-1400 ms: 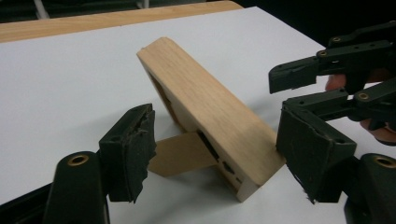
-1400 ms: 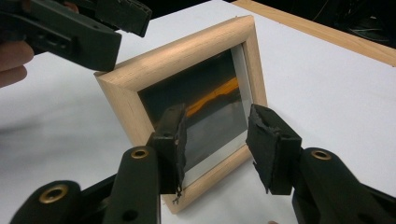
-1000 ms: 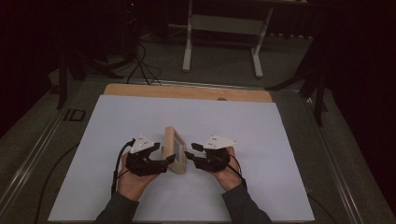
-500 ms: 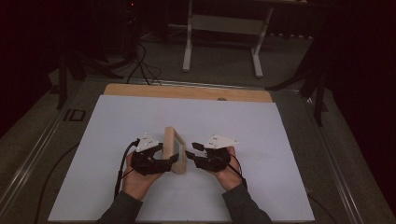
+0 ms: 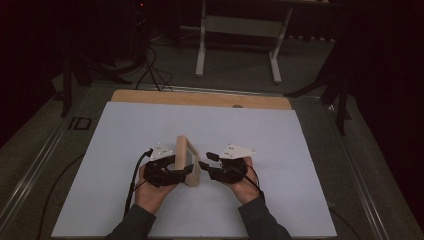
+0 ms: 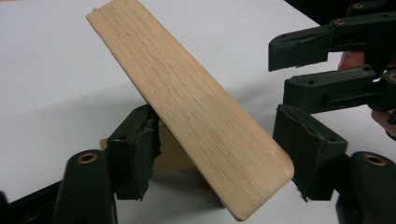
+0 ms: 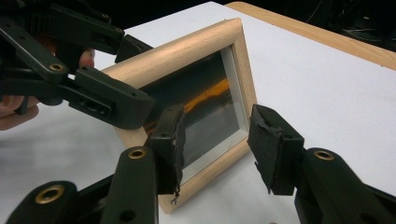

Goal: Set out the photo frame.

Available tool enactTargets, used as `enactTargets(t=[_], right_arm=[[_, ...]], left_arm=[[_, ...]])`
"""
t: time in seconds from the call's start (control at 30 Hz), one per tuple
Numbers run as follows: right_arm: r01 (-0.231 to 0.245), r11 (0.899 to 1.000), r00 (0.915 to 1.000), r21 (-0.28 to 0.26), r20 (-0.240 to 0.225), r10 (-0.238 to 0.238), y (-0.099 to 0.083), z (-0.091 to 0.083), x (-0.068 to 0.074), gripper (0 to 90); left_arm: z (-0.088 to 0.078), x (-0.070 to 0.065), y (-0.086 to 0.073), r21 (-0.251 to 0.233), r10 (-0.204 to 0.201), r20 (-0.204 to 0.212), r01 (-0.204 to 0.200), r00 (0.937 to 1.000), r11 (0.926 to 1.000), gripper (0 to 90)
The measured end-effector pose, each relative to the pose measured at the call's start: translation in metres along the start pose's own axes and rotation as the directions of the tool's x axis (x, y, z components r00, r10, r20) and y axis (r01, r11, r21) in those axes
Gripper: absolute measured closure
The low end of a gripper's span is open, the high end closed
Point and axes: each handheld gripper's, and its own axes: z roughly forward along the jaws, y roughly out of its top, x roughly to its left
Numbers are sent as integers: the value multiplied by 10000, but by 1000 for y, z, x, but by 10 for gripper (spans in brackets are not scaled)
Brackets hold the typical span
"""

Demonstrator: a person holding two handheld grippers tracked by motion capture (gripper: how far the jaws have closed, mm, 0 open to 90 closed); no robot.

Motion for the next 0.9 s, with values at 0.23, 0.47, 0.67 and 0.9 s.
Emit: enactTargets(t=[0.23, 0.47, 0.67, 0.9], right_arm=[[-34, 10000, 10000, -51, -10, 34, 0, -1, -1, 545], [-100, 9999, 9999, -121, 68, 101, 1, -4, -4, 537], [-101, 9998, 9997, -158, 201, 105, 1, -5, -4, 526], [-5, 9999, 9995, -168, 304, 10, 3, -7, -4, 522]], left_arm=[[0, 2, 0, 22, -102, 76, 102, 9999, 9999, 370], [-1, 3, 0, 41, -196, 165, 196, 9997, 9998, 390], [-1, 3, -1, -5, -259, 224, 259, 9994, 9997, 429], [-2, 3, -1, -24, -248, 277, 248, 9993, 9997, 469]])
